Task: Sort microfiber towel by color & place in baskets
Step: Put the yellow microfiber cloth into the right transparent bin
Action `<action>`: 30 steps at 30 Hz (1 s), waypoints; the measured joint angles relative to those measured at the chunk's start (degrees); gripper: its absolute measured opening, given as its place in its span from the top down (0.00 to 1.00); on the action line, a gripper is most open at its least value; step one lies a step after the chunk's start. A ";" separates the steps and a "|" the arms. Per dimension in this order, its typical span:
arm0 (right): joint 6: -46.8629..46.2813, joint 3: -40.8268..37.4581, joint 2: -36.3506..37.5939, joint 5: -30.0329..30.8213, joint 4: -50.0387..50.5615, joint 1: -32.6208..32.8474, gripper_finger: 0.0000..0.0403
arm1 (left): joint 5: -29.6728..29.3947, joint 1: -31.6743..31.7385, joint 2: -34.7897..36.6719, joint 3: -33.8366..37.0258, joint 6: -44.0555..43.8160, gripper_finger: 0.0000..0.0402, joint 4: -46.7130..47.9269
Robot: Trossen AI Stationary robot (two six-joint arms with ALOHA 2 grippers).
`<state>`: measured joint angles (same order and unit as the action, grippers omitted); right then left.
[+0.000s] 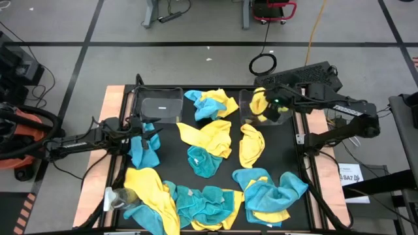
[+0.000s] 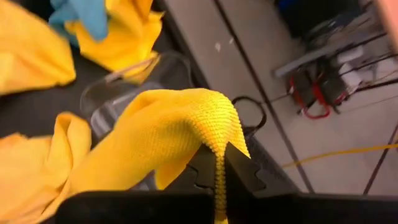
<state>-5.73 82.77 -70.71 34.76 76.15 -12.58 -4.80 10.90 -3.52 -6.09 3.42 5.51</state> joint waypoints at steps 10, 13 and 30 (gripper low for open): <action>3.48 -8.15 -4.88 -2.00 -3.82 -5.20 1.00 | 0.00 0.01 0.00 0.00 -0.02 0.48 0.01; 4.56 -10.62 -5.91 -3.70 -7.02 -7.29 1.00 | 0.01 0.00 -0.01 -0.01 -0.01 0.48 -0.02; 3.40 -25.49 -6.39 -20.17 -23.39 -13.40 1.00 | 0.00 0.01 0.01 -0.01 -0.01 0.48 -0.02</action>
<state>-2.33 57.28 -77.10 14.59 52.76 -25.98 -4.80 10.91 -3.52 -6.09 3.41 5.50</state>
